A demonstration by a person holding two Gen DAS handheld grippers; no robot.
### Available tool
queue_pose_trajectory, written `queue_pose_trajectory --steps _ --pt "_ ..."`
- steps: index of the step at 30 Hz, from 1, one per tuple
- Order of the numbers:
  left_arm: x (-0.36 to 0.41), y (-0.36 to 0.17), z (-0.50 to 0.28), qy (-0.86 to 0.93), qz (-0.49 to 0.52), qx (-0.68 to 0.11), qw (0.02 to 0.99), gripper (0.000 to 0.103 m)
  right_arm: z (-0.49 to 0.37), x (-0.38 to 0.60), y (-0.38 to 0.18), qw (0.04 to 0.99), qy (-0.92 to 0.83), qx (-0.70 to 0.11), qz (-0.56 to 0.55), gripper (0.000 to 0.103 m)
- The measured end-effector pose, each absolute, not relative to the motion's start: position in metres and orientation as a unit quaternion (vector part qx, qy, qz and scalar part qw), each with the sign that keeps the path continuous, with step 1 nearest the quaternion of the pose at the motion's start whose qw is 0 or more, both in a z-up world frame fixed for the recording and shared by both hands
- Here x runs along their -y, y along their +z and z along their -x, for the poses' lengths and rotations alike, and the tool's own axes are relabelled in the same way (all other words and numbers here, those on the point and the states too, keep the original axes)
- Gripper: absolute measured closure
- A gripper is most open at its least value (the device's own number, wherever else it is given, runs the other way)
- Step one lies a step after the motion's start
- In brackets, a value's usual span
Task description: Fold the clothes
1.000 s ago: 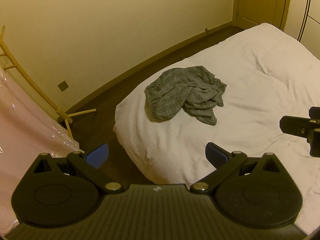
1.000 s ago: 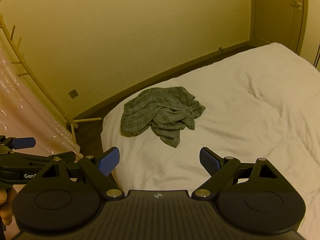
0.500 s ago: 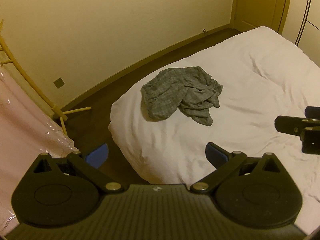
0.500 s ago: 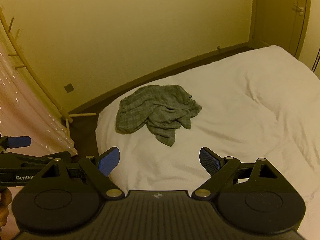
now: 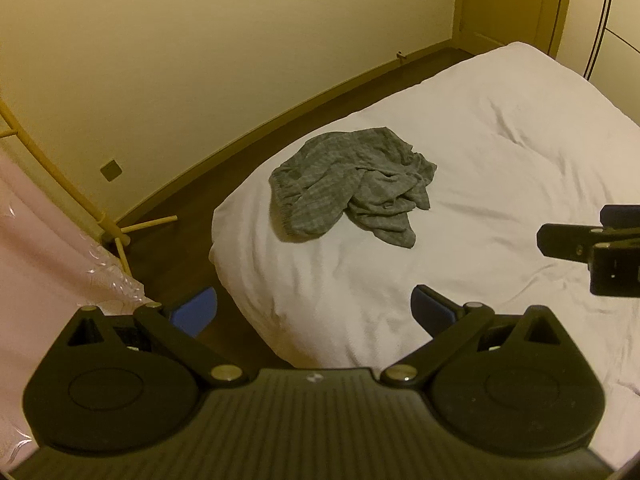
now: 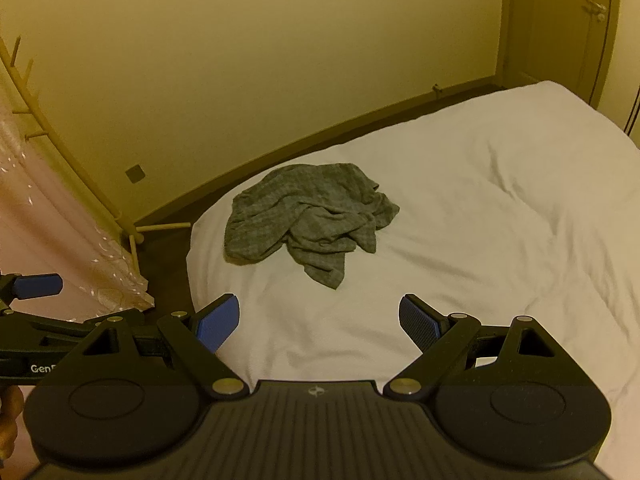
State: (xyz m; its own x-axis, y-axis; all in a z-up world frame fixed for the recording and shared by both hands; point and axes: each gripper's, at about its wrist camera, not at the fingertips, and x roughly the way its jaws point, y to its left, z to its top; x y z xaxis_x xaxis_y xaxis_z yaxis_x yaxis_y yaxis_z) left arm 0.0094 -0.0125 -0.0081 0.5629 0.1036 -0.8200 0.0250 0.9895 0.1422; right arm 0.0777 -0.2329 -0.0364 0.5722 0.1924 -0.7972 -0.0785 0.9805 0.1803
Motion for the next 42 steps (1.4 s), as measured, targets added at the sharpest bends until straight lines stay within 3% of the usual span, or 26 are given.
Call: queue_pose_trajectory --steps 19,23,31,42 --pt "0.011 -0.011 -0.012 0.019 -0.068 -0.473 0.878 0.001 -0.079 0.241 -0.049 0.879 0.083 -0.465 -0.07 0.014" --pt "0.002 -0.018 -0.012 0.03 -0.067 -0.469 0.88 0.001 -0.074 0.239 -0.048 0.898 0.093 -0.427 -0.048 0.014" --pt "-0.037 -0.046 -0.03 0.038 -0.091 -0.458 0.883 0.001 -0.077 0.219 -0.063 0.918 0.126 -0.374 0.027 0.014" --pt "-0.103 -0.111 -0.124 -0.07 -0.115 -0.437 0.889 0.002 -0.149 0.164 -0.107 0.908 0.12 -0.394 0.081 0.024"
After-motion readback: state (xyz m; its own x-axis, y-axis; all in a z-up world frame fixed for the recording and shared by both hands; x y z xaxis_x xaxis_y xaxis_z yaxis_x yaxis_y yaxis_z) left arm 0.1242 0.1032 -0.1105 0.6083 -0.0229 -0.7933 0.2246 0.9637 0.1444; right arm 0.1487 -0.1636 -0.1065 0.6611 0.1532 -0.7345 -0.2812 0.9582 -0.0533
